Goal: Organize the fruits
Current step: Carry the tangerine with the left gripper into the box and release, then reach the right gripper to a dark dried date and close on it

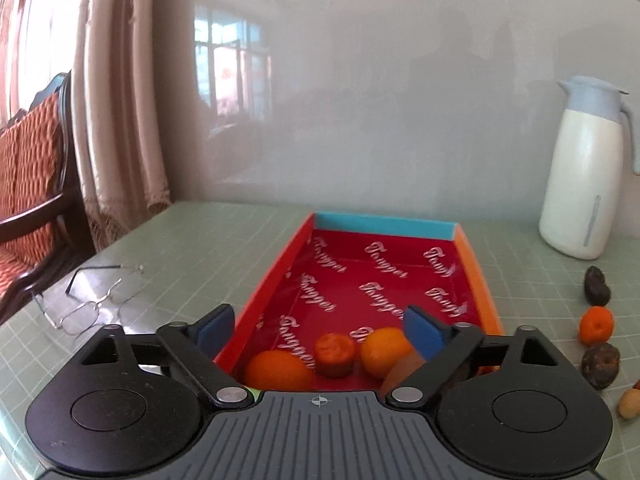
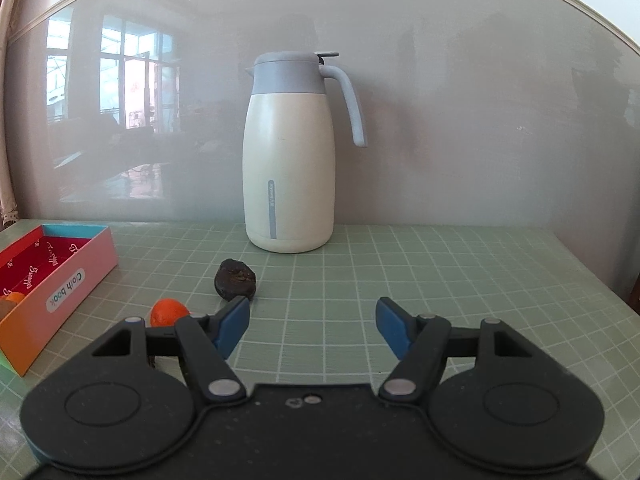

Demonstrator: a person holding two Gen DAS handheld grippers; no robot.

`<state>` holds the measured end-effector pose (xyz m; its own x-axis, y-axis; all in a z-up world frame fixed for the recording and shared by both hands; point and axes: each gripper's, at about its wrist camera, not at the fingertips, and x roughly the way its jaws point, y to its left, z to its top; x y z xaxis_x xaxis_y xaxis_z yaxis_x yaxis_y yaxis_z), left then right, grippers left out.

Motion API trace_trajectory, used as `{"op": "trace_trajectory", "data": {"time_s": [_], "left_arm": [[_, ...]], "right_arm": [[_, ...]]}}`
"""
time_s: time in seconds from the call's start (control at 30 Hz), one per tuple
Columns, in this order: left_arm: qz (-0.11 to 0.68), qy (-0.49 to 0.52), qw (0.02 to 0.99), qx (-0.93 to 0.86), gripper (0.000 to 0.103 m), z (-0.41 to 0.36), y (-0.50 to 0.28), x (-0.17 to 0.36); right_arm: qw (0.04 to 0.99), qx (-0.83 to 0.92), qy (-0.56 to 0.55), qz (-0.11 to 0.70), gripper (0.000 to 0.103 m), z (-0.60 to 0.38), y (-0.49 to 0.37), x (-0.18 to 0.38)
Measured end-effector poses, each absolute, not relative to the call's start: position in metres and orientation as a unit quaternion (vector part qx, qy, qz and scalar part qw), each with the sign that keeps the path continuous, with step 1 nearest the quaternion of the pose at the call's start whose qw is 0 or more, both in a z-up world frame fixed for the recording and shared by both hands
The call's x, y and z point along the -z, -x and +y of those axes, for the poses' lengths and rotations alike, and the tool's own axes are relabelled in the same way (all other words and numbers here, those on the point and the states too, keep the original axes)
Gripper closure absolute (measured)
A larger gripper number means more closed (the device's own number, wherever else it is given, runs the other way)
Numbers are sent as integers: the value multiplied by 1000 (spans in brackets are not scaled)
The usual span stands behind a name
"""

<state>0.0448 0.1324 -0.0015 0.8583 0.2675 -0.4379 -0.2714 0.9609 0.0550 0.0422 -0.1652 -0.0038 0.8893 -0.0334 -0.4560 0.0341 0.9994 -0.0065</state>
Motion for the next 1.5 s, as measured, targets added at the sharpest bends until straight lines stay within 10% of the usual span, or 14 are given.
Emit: {"op": "trace_trajectory", "data": {"time_s": [1.5], "left_arm": [[209, -48, 963, -163, 0, 132, -23, -9]], "right_arm": [[973, 16, -5, 230, 30, -165, -38, 1]]}}
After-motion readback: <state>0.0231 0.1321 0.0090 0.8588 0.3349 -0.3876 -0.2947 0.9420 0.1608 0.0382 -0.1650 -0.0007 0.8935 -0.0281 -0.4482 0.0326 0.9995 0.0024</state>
